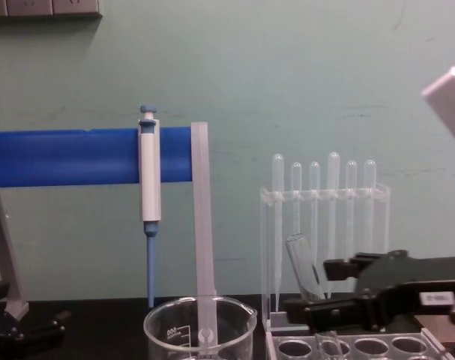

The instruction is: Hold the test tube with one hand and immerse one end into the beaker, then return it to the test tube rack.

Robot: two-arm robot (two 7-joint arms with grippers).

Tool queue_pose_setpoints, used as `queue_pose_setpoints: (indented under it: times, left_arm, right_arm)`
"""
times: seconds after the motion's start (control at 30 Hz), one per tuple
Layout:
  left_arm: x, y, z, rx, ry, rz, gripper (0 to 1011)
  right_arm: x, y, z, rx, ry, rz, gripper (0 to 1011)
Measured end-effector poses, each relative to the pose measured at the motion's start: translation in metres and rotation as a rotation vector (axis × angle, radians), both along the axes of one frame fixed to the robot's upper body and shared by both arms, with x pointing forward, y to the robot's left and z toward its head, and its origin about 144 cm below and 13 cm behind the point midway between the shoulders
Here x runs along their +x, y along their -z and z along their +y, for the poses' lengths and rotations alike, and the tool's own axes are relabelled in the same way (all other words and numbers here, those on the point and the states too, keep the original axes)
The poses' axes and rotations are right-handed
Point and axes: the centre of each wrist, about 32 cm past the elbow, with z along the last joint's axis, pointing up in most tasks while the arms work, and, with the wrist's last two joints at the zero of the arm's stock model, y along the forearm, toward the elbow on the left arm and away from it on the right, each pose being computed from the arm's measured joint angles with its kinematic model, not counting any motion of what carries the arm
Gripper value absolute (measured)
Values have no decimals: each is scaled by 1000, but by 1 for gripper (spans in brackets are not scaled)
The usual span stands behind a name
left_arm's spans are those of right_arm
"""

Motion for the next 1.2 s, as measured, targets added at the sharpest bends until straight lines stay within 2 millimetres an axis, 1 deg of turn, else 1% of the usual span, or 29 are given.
queue_pose_setpoints:
  times: [0.07, 0.13, 0.3, 0.33, 0.4, 0.43, 0.53, 0.57, 0.63, 0.67, 0.7, 0.73, 0.77, 0.8, 0.9, 0.93, 1.03, 1.2]
  left_arm:
    - [0, 0, 0, 0, 0, 0, 1000]
    - [0, 0, 0, 0, 0, 0, 1000]
    - [0, 0, 0, 0, 0, 0, 1000]
    - [0, 0, 0, 0, 0, 0, 1000]
    - [0, 0, 0, 0, 0, 0, 1000]
    - [0, 0, 0, 0, 0, 0, 1000]
    - [0, 0, 0, 0, 0, 0, 1000]
    - [0, 0, 0, 0, 0, 0, 1000]
    - [0, 0, 0, 0, 0, 0, 1000]
    - [0, 0, 0, 0, 0, 0, 1000]
    - [0, 0, 0, 0, 0, 0, 1000]
    - [0, 0, 0, 0, 0, 0, 1000]
    - [0, 0, 0, 0, 0, 0, 1000]
    - [0, 0, 0, 0, 0, 0, 1000]
    - [0, 0, 0, 0, 0, 0, 1000]
    - [0, 0, 0, 0, 0, 0, 1000]
    - [0, 0, 0, 0, 0, 0, 1000]
    - [0, 0, 0, 0, 0, 0, 1000]
  right_arm:
    - [5, 0, 6, -5, -8, 5, 1002]
    - [8, -1, 10, -9, -13, 7, 979]
    - [9, -2, 16, -18, -16, 9, 885]
    - [8, -3, 18, -22, -18, 6, 838]
    - [8, -4, 19, -28, -17, 0, 795]
    - [7, -5, 19, -35, -14, -8, 739]
    - [6, -7, 20, -43, -7, -18, 684]
    - [6, -7, 19, -44, -6, -20, 626]
    - [5, -8, 19, -43, -3, -23, 583]
    - [5, -8, 19, -43, -2, -24, 522]
    - [5, -9, 18, -41, 1, -25, 508]
    - [5, -9, 18, -41, 1, -25, 461]
    - [5, -9, 18, -39, 4, -25, 449]
    - [5, -9, 18, -38, 5, -25, 399]
    - [5, -9, 18, -34, 10, -23, 319]
    - [4, -9, 18, -32, 11, -22, 260]
    - [2, -10, 18, -22, 14, -25, 234]
    - [-7, -19, 13, 41, 35, -46, 234]
